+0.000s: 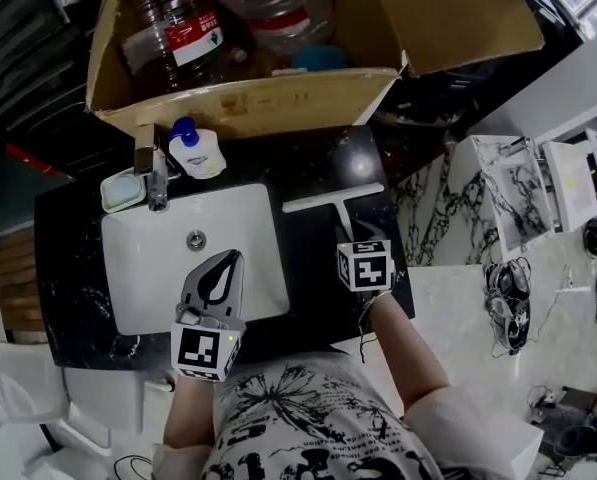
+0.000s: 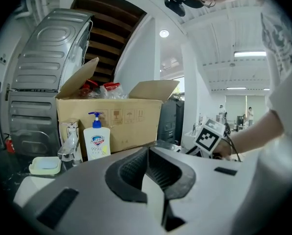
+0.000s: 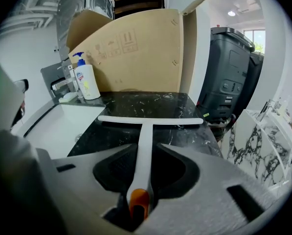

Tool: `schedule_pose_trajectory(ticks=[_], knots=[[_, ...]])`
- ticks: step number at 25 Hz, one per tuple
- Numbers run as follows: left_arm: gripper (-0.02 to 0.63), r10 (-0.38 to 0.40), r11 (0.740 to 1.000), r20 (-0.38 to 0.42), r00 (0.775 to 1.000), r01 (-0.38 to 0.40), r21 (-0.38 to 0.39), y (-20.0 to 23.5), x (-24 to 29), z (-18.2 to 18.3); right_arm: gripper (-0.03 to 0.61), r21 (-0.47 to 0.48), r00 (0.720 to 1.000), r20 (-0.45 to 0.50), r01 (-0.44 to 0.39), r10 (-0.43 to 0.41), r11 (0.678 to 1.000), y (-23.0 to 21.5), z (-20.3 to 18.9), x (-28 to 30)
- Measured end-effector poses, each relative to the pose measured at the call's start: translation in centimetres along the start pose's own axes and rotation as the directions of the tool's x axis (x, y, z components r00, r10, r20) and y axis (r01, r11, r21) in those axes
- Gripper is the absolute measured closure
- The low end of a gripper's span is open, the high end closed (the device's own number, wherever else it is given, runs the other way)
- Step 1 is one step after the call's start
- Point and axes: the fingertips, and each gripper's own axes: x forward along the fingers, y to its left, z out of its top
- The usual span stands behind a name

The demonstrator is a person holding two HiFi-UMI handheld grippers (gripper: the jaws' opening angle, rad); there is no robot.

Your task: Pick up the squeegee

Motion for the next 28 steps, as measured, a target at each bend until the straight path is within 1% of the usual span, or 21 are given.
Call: schedule_pose_trajectory(ticks=[2,5,10,16,23,28], knots=[[0.601,0.004,1.000,-0.009,1.000,-0.005,-0.011,0.1,-0.1,-0.2,0.471,0.001,1.000,-0.011,0.002,-0.002,1.000,0.0,-0.2,0.3],[0.601,0.022,1.000,-0.007,1.000,-0.022,-0.014,0.4,-0.3,0.2,0.499,0.009,1.000,-0.006,-0.012,0.012,1.000,0.3,-0.3,0.5],[0.601,0.022,1.000,0.007,1.000,-0.021,-0.010,0.1,-0.7,-0.6,0.502,0.014,0.999,0.016,-0.028,0.028,1.000,0.3,-0.2,0.5],[0.600,0.033,0.999,0.003,0.999,-0.033,0.001,-0.4,-1.3,0.1,0.505,0.036,0.998,0.040,-0.042,0.040,0.998,-0.1,-0.2,0.2],[0.600,0.049,0.999,0.012,0.999,-0.049,0.018,-0.4,-1.9,0.2,0.506,0.060,0.990,0.135,-0.055,0.046,0.997,-0.5,1.6,-2.5],[0.601,0.055,0.998,0.038,0.998,-0.057,0.033,-0.6,-2.0,1.4,0.506,0.059,0.970,0.229,-0.101,0.085,0.993,0.3,3.9,-5.7]])
